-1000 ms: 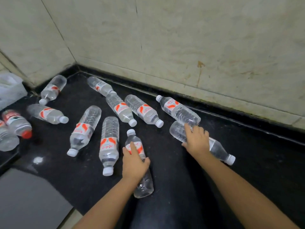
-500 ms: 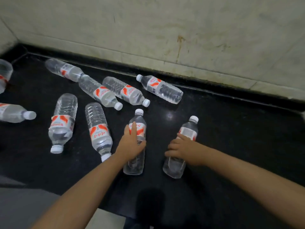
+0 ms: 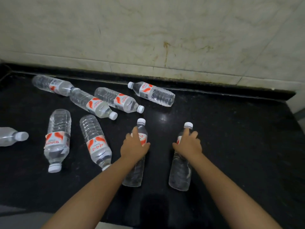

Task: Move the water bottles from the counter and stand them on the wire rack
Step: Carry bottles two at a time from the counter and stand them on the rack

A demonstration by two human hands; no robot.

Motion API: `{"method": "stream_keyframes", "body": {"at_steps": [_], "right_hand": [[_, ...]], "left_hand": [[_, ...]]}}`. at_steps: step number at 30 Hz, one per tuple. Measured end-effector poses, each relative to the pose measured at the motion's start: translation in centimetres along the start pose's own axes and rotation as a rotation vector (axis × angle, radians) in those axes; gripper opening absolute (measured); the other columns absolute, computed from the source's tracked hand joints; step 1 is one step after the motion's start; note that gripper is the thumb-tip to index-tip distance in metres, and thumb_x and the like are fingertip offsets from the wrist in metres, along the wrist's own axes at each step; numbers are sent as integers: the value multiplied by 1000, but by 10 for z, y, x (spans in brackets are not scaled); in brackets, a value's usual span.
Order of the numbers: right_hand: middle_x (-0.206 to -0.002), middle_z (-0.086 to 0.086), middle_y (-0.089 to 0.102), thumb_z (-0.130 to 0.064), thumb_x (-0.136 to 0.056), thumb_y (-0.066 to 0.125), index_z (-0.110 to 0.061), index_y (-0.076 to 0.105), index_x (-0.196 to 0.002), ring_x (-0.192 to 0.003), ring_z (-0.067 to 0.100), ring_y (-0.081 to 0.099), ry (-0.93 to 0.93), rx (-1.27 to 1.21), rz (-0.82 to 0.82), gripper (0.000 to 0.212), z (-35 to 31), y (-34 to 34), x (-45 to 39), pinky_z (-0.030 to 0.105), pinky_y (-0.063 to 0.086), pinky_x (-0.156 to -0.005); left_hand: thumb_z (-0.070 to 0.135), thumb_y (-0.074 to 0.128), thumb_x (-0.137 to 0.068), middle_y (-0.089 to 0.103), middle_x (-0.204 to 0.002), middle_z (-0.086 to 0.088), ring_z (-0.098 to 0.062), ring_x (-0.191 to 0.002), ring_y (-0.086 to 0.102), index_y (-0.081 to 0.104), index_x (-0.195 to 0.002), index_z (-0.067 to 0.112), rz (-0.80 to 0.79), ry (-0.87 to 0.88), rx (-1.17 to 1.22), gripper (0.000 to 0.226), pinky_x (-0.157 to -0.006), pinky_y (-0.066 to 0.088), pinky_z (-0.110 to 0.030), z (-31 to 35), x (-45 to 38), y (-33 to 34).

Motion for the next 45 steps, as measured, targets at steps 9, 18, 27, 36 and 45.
{"method": "stream_keyframes", "body": {"at_steps": [9, 18, 27, 36, 45], "right_hand": [[-138, 9, 21, -29, -72, 64, -30, 16, -137, -113, 34, 41, -130, 25, -73, 80, 8, 10, 5, 39, 45, -85], [-127, 11, 31, -38, -79, 62, -32, 14, -138, -107, 31, 45, -45, 95, 78, 76, 2, 12, 10, 36, 45, -81], [-135, 14, 28, -25, -84, 54, -31, 15, -140, -109, 39, 46, -118, -38, 89, 69, 21, -16, 31, 37, 45, -81], [-142, 14, 21, -30, -84, 58, -19, 14, -143, -119, 35, 38, -269, -220, 508, 73, 91, -155, 77, 39, 43, -87], [-136, 24, 28, -20, -80, 65, -10, 20, -141, -123, 37, 36, -410, -342, 862, 76, 251, -325, 139, 39, 36, -97]], "left_hand": [[37, 57, -81, 33, -134, -18, -35, -121, 36, 6, -143, 21, 11, -11, 4, 82, -97, 38, -43, -9, -6, 2], [45, 62, -77, 36, -131, -20, -35, -116, 43, -1, -142, 24, -17, -46, -187, 93, -93, 41, -41, 3, -1, 5], [35, 58, -83, 34, -131, -21, -37, -115, 44, -4, -144, 20, 29, 154, -141, 88, -96, 40, -43, 31, 26, -7], [29, 56, -86, 32, -133, -28, -39, -117, 39, -2, -143, 7, 266, 550, -66, 84, -98, 35, -42, 192, 85, -33], [33, 55, -86, 40, -125, -27, -39, -108, 45, 0, -143, 7, 449, 799, 33, 84, -88, 40, -43, 402, 199, 19]]}}
Point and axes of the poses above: each hand's wrist, its own x-axis away from the middle knuckle, its own y-axis out of the palm, z = x × y, the point moved 6 cm from there along -x, towards the middle knuckle
